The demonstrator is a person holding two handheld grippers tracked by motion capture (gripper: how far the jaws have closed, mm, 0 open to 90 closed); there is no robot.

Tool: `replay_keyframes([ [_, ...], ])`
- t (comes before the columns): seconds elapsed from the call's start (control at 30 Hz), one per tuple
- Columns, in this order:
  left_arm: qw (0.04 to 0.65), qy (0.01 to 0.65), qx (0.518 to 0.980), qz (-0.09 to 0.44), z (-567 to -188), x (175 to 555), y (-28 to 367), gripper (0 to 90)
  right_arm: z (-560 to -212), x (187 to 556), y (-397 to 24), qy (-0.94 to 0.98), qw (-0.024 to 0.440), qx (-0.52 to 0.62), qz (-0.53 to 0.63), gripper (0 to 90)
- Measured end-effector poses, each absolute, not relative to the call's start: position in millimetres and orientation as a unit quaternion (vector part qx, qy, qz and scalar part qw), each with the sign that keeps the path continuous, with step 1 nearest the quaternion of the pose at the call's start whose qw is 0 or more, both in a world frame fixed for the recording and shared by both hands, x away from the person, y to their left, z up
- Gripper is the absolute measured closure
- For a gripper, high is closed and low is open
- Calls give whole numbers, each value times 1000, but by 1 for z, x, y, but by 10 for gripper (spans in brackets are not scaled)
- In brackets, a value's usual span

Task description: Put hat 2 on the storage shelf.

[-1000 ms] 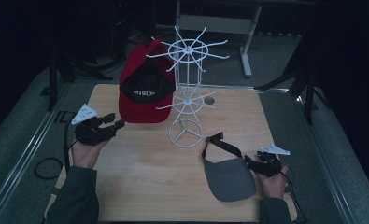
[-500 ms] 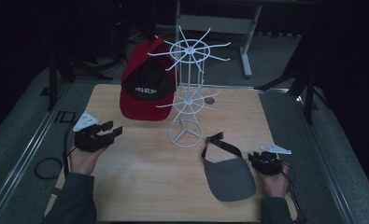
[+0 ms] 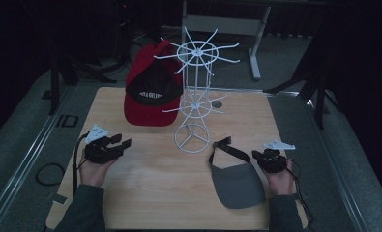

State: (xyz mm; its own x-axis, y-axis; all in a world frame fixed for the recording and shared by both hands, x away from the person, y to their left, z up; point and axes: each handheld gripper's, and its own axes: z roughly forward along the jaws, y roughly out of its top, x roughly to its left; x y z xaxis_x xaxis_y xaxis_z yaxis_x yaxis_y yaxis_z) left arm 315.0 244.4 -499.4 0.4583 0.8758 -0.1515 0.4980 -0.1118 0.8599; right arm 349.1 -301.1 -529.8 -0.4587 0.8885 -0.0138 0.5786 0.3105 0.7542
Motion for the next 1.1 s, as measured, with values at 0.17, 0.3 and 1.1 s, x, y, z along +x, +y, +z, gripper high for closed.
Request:
replay_keyframes([
  [0.17, 456, 477, 725, 198, -509, 317, 236, 517, -523, 358, -290, 791, 218, 454, 349, 885],
  [0.3, 454, 477, 727, 193, -514, 318, 233, 516, -521, 367, -283, 799, 212, 444, 347, 845],
  [1.1, 451, 484, 728, 181, -525, 319, 232, 509, -523, 415, -224, 859, 154, 375, 312, 718],
])
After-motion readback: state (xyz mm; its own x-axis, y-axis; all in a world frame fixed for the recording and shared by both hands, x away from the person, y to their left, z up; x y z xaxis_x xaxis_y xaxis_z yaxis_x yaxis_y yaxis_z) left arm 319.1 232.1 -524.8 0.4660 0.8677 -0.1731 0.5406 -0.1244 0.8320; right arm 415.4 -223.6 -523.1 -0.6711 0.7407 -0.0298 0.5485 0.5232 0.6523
